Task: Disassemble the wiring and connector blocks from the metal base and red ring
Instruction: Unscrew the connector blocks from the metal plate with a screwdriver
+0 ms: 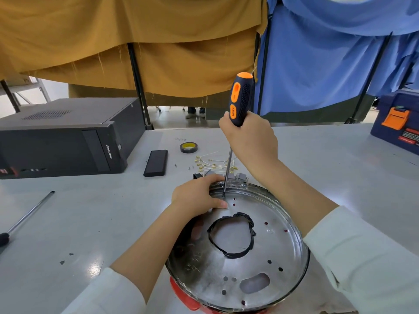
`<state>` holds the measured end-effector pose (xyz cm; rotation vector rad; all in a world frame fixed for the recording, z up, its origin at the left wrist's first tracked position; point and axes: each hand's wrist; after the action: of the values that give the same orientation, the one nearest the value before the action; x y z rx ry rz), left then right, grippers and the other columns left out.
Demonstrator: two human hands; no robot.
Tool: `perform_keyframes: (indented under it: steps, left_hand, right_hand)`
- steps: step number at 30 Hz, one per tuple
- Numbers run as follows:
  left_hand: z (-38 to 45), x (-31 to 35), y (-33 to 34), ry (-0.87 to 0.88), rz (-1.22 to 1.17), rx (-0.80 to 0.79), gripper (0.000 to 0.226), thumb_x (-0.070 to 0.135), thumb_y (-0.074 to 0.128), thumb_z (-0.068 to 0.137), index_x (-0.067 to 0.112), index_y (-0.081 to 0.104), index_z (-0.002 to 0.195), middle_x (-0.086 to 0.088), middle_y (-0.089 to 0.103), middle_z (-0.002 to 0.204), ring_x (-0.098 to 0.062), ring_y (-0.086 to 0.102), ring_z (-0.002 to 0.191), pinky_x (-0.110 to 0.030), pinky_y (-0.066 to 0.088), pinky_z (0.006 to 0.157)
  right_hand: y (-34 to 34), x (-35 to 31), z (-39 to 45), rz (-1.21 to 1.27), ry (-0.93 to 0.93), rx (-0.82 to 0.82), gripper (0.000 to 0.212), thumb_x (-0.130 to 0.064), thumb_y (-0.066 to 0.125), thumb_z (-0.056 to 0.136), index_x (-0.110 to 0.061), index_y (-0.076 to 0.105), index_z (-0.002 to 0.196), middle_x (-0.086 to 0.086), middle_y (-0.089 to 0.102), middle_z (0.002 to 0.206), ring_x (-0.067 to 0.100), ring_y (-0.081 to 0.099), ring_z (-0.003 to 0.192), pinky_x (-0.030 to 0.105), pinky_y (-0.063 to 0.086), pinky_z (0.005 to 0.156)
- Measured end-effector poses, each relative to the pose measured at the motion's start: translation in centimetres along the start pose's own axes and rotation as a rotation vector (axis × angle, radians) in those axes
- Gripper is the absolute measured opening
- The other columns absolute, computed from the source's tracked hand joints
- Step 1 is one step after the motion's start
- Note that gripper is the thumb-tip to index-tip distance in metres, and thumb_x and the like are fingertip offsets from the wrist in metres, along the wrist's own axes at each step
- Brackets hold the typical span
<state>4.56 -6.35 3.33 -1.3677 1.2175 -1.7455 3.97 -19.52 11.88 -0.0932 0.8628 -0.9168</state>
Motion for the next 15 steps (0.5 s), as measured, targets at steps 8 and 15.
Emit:
perform_keyframes:
  steps: [8,15]
  left_hand:
    - [-0.1,0.1,0.0,0.010,-0.004,0.022,0.068,0.061,0.069,0.068,0.055,0.036,0.127,0.019,0.059,0.119,-0.009,0.057,0.091,-0.022,0.031,0.062]
    - [0.1,-0.3,0.4,0.027,-0.042,0.028,0.056,0.055,0.072,0.069,0.046,0.034,0.110,0.013,0.062,0.109,-0.014,0.059,0.095,-0.031,0.045,0.074]
  right_hand:
    - [1.2,0.5,1.7,-0.135,0.093,0.074,0.037,-0.046,0.048,0.085,-0.027,0.040,0.054,-0.010,0.043,0.052,0.006,0.040,0.049,0.023,0.024,0.046]
    - [2.0,0.4,1.9,-0.141,0.078,0.098,0.039,-0.047,0.045,0.083,-0.026,0.038,0.051,-0.010,0.041,0.047,0.006,0.040,0.046,0.023,0.022,0.046]
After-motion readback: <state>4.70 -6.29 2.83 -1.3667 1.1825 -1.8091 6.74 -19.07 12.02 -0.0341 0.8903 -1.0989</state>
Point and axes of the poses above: each hand's wrist, its own z-axis towards the middle knuckle, its own y-axis out of the palm, x = y × z
